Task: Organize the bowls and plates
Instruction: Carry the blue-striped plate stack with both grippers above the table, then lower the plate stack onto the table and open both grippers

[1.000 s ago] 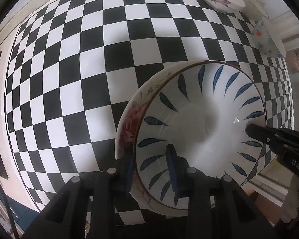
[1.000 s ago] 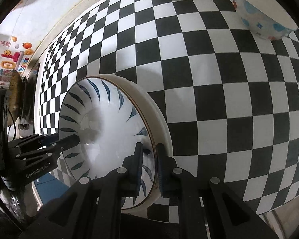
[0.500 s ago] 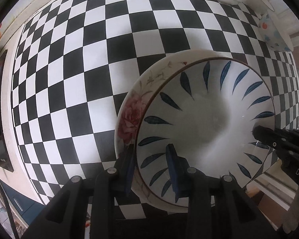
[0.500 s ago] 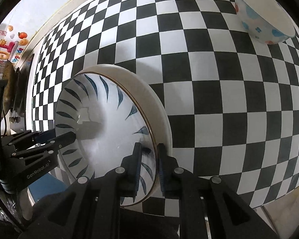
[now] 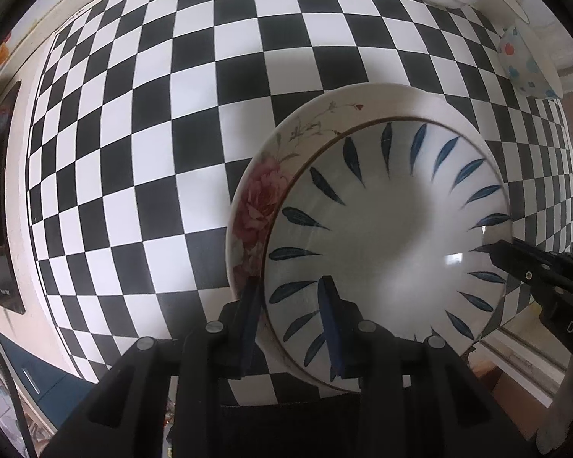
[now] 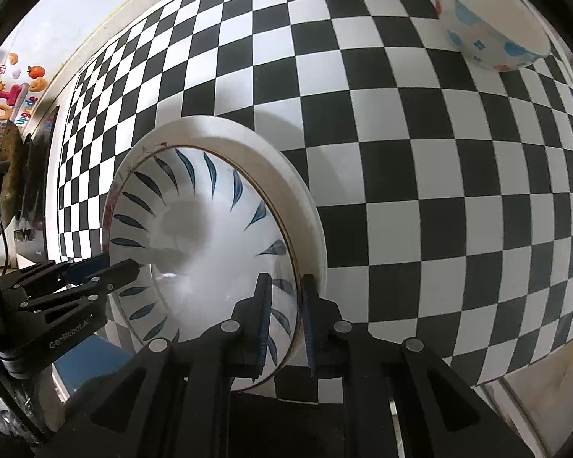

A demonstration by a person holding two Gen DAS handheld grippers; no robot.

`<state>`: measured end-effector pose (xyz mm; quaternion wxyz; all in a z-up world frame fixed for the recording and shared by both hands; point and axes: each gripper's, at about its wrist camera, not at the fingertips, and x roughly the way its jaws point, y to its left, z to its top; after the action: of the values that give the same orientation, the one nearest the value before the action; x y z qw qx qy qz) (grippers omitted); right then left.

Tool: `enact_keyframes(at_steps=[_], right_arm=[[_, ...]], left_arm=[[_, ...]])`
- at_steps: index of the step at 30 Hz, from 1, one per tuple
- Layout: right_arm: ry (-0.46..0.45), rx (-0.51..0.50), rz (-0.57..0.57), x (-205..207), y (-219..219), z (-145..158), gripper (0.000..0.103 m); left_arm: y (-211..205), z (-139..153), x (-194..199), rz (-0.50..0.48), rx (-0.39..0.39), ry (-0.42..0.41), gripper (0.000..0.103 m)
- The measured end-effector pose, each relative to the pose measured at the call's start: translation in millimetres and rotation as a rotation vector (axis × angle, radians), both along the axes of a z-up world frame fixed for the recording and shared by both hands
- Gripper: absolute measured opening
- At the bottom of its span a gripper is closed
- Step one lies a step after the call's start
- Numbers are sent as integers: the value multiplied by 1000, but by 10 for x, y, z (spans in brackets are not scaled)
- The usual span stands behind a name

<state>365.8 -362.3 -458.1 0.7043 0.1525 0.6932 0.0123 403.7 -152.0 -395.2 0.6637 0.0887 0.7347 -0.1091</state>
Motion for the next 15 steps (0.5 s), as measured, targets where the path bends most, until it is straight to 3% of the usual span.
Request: enact_keyframes(at_steps=[8,15], right_arm=[[-32,-35,4,-96,9,319,17],[-127,-60,-11,-289,40,1012,17]], left_arm=[[53,365,-117,8,-33,-43,28],[58,957,-354,13,-41,-80,28]])
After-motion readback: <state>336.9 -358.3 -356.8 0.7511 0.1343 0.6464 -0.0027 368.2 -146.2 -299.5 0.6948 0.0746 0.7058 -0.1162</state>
